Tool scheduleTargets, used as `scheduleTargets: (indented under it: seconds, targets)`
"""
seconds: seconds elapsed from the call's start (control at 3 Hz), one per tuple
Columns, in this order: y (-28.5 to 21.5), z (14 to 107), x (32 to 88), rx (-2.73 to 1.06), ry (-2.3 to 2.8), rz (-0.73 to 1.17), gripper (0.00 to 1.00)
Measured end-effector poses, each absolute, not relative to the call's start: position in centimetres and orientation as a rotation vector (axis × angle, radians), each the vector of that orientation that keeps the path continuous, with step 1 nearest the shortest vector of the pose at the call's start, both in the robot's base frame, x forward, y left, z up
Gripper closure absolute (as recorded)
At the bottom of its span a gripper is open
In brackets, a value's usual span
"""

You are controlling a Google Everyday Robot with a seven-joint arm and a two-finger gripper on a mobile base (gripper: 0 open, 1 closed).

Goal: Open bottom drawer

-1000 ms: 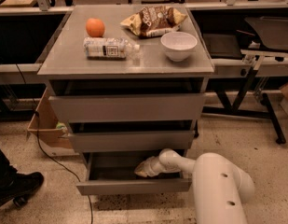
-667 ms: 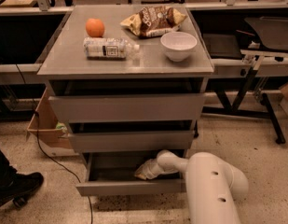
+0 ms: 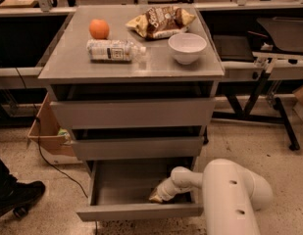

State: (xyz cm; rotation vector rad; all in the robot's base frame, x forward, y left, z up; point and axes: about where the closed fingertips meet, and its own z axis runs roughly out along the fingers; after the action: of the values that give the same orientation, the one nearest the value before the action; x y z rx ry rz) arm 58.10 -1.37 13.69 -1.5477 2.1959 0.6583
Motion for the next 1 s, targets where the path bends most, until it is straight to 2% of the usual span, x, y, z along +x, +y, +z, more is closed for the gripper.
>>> scheduleTargets:
  seconds: [0.33,1.0]
  targets:
    - [-2.3,14.3,54.5,-1.587,2.219,0.685,1.0]
    - [-2.7,15.3,52.3,-1.619,2.222,0.708,1.0]
